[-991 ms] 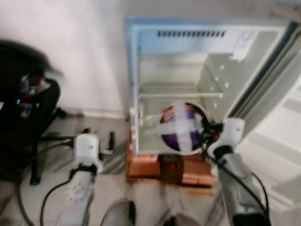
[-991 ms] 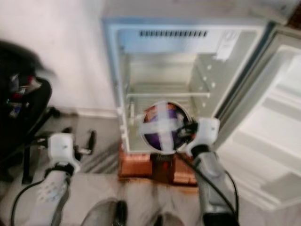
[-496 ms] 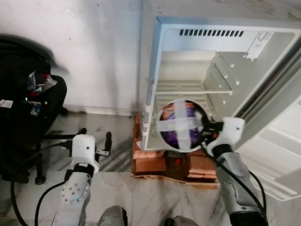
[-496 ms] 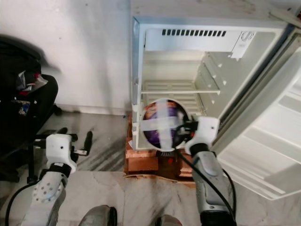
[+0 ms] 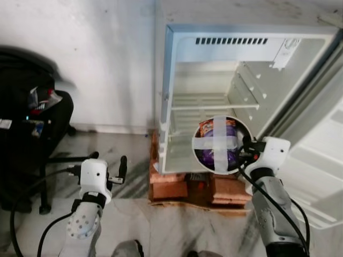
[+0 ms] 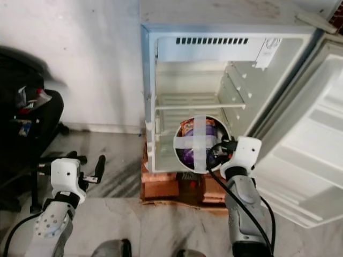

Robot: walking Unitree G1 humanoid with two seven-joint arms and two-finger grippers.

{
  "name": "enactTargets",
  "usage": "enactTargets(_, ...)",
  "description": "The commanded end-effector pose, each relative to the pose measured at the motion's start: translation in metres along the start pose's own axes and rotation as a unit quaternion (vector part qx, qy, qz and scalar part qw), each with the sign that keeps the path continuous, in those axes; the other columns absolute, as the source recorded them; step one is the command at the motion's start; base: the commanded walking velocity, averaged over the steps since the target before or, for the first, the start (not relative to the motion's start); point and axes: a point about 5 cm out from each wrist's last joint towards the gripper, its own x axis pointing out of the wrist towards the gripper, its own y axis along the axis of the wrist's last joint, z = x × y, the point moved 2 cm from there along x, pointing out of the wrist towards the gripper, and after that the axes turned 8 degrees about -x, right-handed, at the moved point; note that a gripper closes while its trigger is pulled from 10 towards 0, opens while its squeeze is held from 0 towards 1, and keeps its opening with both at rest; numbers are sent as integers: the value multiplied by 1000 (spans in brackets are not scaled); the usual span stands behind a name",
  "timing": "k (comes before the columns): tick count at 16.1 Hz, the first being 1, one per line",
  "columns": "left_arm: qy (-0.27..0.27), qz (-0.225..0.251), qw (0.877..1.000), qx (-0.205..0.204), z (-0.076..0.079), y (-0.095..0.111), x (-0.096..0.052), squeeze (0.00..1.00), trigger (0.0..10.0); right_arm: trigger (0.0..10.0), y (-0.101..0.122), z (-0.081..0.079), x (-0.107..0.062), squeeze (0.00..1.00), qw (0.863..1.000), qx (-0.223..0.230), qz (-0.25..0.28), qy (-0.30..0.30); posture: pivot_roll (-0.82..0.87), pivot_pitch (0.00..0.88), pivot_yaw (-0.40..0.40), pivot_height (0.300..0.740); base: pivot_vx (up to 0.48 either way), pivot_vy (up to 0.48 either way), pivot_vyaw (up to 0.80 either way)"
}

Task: Restocking fridge

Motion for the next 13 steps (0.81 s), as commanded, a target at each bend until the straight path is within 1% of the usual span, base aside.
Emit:
enactTargets(1, 0, 0, 1000, 0, -1, 2, 1, 0, 10000, 10000, 7, -1, 4, 0, 1000, 5, 18, 1, 155, 129, -61, 740, 409, 0, 0)
enactTargets(8, 1, 1, 1000, -3, 1, 2, 1, 0, 10000, 10000, 8, -6, 5, 0, 1000, 8, 18, 18, 154, 132, -64, 740, 381, 0, 0)
enactTargets(11, 4, 0, 1000, -3, 1, 2, 1, 0, 10000, 10000, 9, -11, 7, 0, 999, 14, 19, 37, 154, 134, -66, 740, 322, 0, 0)
enactTargets(12, 5, -1, 1000, -2, 1, 2, 1, 0, 10000, 10000, 9, -12, 7, 0, 999, 13, 20, 41, 156, 139, -68, 740, 277, 0, 0)
enactTargets(13, 8, -4, 1000, 1, 0, 1, 0, 0, 10000, 10000, 10, -16, 6, 0, 998, -3, 24, 54, 158, 141, -68, 740, 0, 0, 0)
